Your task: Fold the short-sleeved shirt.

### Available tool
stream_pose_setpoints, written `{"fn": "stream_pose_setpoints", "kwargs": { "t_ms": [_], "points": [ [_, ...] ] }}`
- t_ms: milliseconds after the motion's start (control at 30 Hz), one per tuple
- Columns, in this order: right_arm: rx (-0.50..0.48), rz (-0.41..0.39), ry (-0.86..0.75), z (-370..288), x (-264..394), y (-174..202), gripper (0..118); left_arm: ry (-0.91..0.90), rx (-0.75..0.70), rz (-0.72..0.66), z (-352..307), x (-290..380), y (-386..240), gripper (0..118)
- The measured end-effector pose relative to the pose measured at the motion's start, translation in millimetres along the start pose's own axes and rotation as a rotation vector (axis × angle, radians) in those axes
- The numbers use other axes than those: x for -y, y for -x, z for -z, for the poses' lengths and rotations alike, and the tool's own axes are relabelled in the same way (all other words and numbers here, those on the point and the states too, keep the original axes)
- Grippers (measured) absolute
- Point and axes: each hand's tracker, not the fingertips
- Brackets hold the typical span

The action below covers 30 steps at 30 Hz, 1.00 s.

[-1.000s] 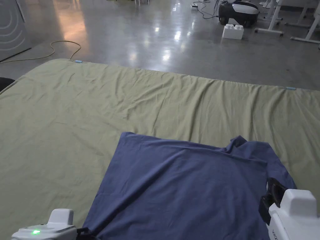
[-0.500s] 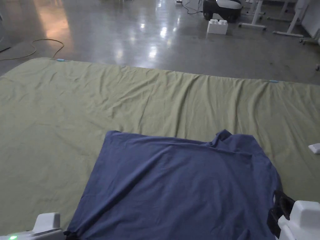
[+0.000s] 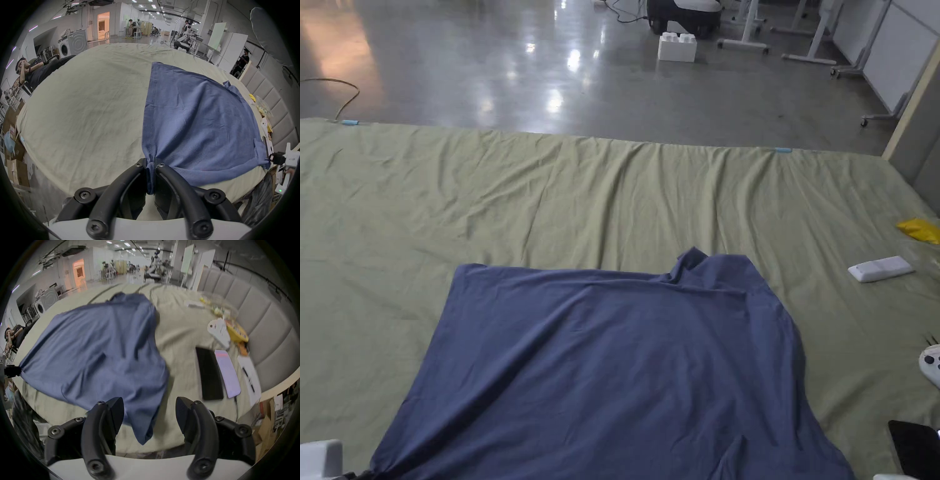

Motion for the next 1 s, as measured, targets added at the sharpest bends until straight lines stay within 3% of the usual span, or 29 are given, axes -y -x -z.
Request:
{"fn": "stream_pose_setpoints", "kwargs": {
  "t_ms": [167,300,367,400,433,533,733,1000],
  "points": [
    [-0.043,0.046,0.039,25,6,5,67,0.008,-0.008,0.006,5,2,-1,8],
    [-0.049,0.016,0.07,39,-1,11,60,0.013,-0.007,0.002,6,4,-1,8],
    [-0.089,0.016,0.069,38,-3,9,39,0.013,-0.005,-0.005,7,5,0,8],
    [-0.12,0.038,0.058,37,-4,9,18,0.013,-0.004,-0.007,7,5,0,8],
    [-0.116,0.05,0.064,34,-7,8,9,0.013,-0.004,-0.008,7,6,0,8],
    [-0.041,-0.069,0.094,25,-12,14,8,0.011,-0.004,-0.003,6,6,0,8],
    [0.021,-0.116,0.045,-5,-20,17,8,-0.013,0.016,-0.003,-5,6,-3,8],
    [0.03,-0.096,-0.082,-32,-47,22,8,-0.115,0.019,-0.008,-17,-12,-9,8]
  ]
}}
